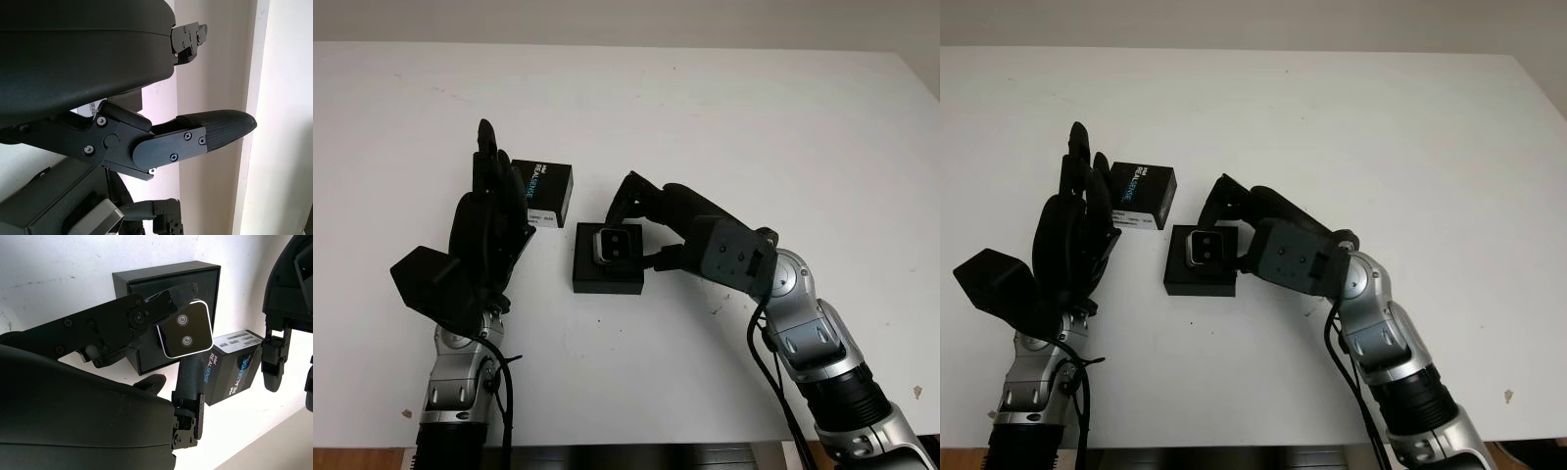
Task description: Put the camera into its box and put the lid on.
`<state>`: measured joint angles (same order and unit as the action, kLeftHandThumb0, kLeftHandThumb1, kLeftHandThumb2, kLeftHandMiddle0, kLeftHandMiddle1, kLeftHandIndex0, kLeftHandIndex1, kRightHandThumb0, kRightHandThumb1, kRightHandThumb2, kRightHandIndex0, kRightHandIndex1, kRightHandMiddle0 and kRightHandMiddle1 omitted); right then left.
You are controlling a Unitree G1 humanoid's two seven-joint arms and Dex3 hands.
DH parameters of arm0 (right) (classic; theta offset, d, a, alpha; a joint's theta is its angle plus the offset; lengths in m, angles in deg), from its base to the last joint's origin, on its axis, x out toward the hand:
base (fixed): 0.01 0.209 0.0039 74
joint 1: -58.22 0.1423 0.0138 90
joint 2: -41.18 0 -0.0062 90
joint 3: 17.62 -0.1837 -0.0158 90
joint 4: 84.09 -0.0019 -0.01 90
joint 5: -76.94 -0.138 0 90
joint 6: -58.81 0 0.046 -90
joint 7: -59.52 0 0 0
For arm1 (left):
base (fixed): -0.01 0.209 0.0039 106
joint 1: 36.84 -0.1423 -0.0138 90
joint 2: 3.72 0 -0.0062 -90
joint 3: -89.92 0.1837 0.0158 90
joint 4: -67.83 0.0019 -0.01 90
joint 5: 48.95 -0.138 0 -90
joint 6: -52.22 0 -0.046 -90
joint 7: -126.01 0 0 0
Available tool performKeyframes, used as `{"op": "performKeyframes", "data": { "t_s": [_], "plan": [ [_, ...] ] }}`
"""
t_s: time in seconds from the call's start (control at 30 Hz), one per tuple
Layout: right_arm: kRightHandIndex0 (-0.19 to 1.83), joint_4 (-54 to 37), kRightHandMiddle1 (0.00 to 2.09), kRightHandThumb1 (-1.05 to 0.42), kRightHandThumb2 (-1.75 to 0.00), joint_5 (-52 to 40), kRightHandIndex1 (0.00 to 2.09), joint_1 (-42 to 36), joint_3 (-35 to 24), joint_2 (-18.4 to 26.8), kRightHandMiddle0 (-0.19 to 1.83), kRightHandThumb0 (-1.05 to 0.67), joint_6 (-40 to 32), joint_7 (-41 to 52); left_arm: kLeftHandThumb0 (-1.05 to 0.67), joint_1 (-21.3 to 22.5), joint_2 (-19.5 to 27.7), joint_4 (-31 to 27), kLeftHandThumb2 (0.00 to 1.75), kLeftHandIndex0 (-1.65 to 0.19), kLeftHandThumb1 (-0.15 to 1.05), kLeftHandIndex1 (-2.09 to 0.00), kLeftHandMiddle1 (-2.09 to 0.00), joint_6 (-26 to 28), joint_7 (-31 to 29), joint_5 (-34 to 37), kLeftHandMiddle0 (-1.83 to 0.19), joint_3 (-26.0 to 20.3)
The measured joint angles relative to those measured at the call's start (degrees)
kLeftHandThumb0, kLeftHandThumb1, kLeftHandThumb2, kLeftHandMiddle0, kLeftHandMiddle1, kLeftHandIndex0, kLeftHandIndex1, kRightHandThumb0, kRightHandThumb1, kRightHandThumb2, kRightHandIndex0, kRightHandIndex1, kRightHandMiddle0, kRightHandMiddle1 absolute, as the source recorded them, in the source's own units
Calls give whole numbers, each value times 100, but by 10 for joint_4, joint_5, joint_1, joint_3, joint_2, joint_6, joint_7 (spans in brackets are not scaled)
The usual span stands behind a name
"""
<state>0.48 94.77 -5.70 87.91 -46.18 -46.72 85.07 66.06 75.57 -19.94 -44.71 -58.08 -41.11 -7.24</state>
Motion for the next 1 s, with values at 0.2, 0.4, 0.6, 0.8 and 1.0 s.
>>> {"op": "performKeyframes", "data": {
  "t_s": [0.2, 0.4, 0.6, 0.8, 1.0],
  "plan": [
    [27, 0, 201, -104, -6, 14, 43, 0, 8, -1, 23, -32, 1, -6, -80, 0, -1, 0, 65, 19, 105, 0, 0, 0, 0, 0, 19, 0],
    [26, 2, 201, -105, -6, 20, 46, -1, 11, -1, 25, -32, 11, -14, -79, 0, -1, 0, 65, 19, 105, 0, 0, 0, 0, 0, 19, 0],
    [22, 2, 197, -104, -7, 35, 47, -2, 16, 1, 25, -35, 23, -16, -79, 0, -2, 0, 65, 19, 105, 0, 0, 0, 1, 0, 19, 0],
    [1, -1, 121, -101, -5, 59, 23, -6, 24, 22, -10, -58, 60, -13, -79, -1, -4, -1, 65, 19, 105, 0, 0, 0, 1, 0, 19, 0],
    [-6, -19, 65, -100, -5, 87, 8, -21, 34, 38, -6, -62, 90, -14, -79, -1, -6, -2, 65, 19, 105, 0, 0, 0, 2, -1, 19, 0]
  ]
}}
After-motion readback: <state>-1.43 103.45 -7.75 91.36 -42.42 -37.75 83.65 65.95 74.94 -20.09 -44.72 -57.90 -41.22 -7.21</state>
